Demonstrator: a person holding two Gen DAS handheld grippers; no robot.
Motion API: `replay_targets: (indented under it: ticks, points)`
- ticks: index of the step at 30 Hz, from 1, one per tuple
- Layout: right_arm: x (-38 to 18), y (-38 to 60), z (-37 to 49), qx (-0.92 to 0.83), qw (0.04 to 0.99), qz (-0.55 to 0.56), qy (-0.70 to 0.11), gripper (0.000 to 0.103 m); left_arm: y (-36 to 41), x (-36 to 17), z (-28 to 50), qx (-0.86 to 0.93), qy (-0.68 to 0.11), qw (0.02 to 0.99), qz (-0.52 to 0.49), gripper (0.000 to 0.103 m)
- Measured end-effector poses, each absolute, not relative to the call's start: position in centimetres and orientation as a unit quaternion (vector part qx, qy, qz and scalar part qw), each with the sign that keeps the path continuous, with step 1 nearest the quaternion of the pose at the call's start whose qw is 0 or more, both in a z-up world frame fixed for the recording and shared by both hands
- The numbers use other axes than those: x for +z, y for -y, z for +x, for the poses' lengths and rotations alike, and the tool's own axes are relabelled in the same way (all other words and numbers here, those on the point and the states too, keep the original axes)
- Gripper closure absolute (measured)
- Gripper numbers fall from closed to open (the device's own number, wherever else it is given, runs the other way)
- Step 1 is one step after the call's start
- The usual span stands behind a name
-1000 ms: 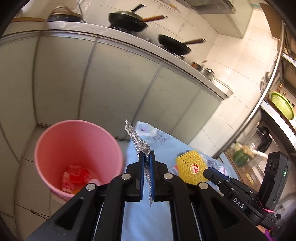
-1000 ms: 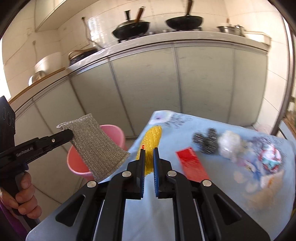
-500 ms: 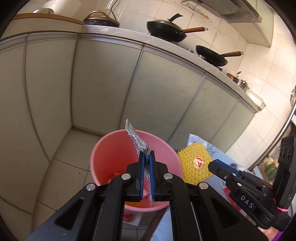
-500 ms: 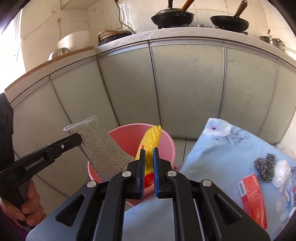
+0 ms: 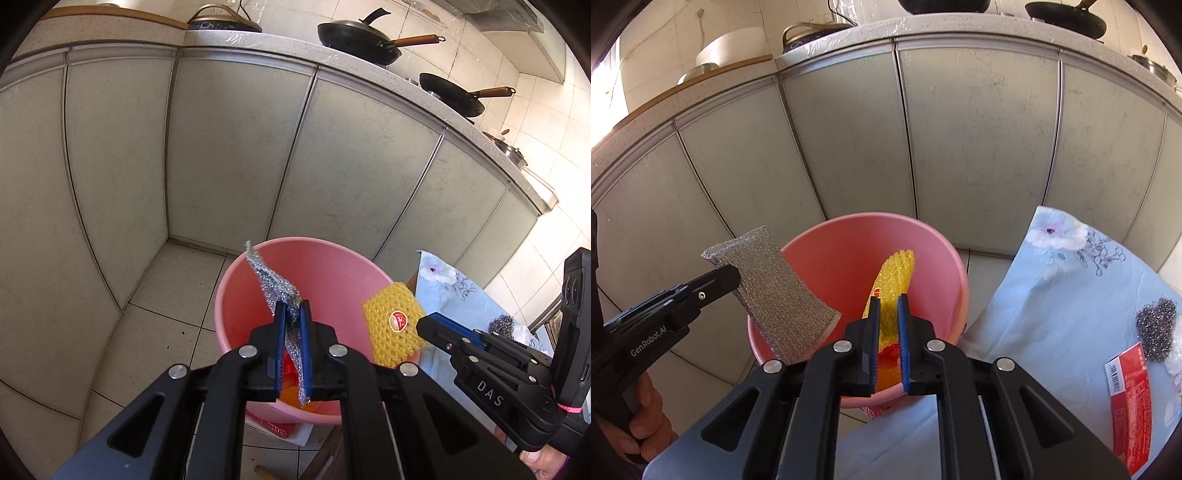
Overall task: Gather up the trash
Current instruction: 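Carry both items over the pink bucket and open both grippers to drop them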
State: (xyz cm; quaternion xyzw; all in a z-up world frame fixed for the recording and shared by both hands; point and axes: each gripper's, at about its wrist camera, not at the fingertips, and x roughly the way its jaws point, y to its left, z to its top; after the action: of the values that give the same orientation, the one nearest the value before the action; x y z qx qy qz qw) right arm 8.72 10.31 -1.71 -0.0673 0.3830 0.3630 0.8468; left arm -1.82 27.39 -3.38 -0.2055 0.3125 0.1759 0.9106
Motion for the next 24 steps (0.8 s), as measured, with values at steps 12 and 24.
replay_targets:
  ticks: [12,24]
  points:
    - [-1.2,-9.0,8.1,0.364,0.854,-0.068,-0.366,0.074,-26.3,-2.4,-2.2,0.168,-0.303,0.917,-0.196,0.076]
    - [-0.7,-3.8,6.5,0.339,0.868,-0.06,-0.358,0.074,-22.5,-1.4,-1.7,0.125,-0.313,0.924,-0.178,0.073]
